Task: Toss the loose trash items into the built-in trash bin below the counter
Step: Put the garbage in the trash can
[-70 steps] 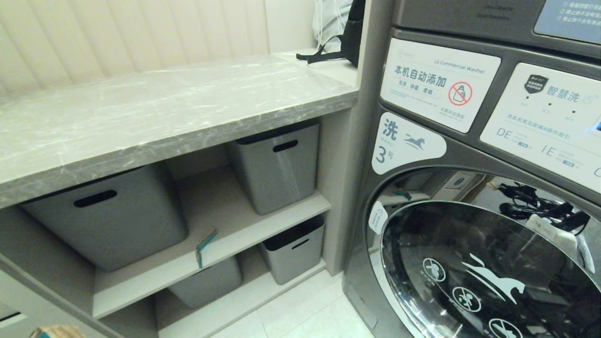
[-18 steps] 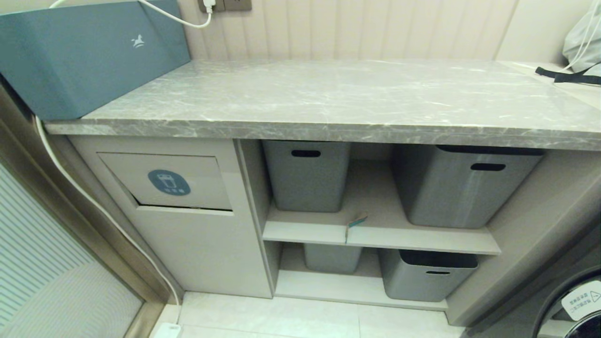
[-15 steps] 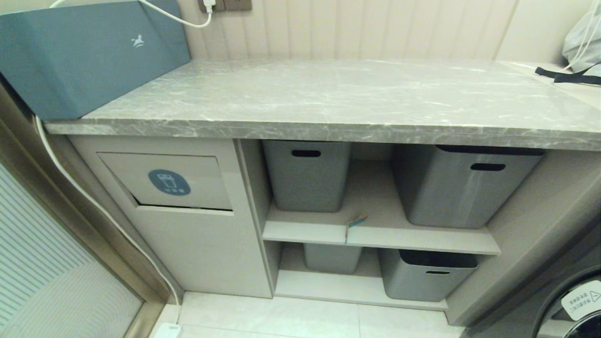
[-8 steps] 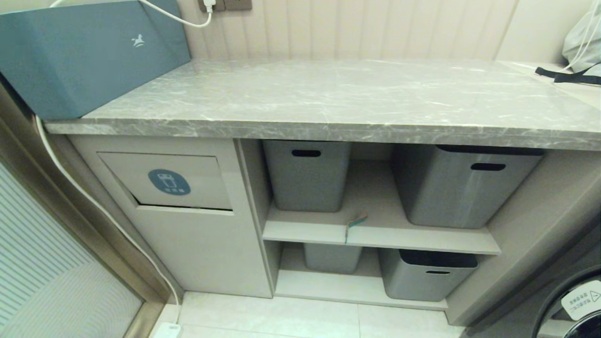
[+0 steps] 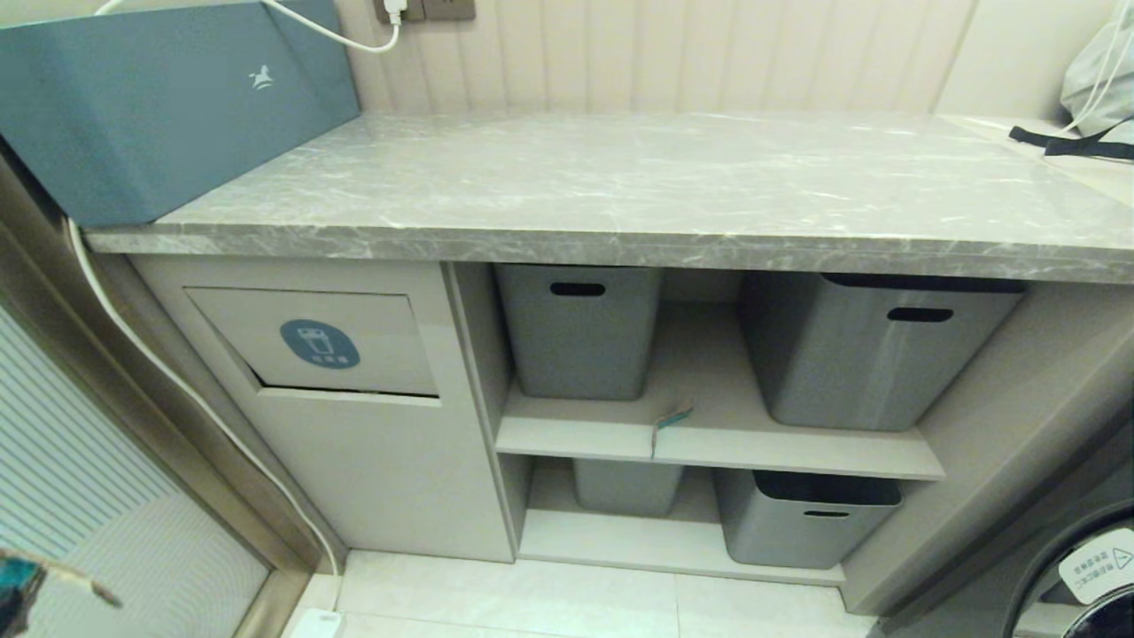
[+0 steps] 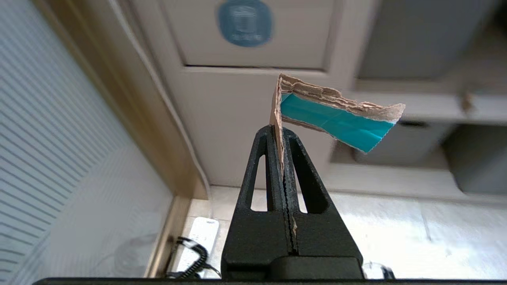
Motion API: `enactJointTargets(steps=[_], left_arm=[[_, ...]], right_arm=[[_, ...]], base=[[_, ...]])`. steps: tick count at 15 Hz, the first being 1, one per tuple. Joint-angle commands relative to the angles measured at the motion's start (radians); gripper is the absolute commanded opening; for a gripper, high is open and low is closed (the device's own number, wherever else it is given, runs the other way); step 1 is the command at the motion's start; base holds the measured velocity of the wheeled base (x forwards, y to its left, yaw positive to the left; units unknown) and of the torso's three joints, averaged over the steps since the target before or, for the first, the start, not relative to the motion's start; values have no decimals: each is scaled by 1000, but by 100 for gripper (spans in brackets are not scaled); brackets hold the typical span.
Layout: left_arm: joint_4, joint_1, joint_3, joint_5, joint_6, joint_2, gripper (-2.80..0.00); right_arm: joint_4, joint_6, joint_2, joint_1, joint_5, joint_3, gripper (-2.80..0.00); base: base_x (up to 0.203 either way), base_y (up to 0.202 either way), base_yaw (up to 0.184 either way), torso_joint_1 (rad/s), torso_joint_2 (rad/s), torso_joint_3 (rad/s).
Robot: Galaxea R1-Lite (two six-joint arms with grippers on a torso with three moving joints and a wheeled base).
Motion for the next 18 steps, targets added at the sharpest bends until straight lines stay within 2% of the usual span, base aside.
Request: enactJointTargets(steps=[1, 4, 6, 7, 12, 14, 18], left_arm=[[-189, 56, 19, -3, -3, 270, -280], [-696, 125, 138, -21, 4, 608, -280], [-951, 150, 206, -37, 17, 788, -280], [-1041, 158, 221, -42, 21, 856, -280], [-1328, 181, 203, -52, 35, 1178, -280], [-1373, 187, 169, -53, 38, 1289, -280], [-1390, 193, 38, -55, 45, 1470, -280]], right_arm=[[0, 0, 0, 0, 0, 0, -280], [0, 0, 0, 0, 0, 0, -280], [0, 0, 0, 0, 0, 0, -280], [0, 0, 0, 0, 0, 0, -280], [0, 0, 0, 0, 0, 0, -280], [0, -1, 0, -1, 0, 0, -280], [0, -1, 0, 0, 0, 0, -280]], base=[[0, 0, 0, 0, 0, 0], [0, 0, 0, 0, 0, 0], [0, 0, 0, 0, 0, 0], [0, 0, 0, 0, 0, 0], [0, 0, 0, 0, 0, 0], [0, 0, 0, 0, 0, 0], [0, 0, 0, 0, 0, 0]])
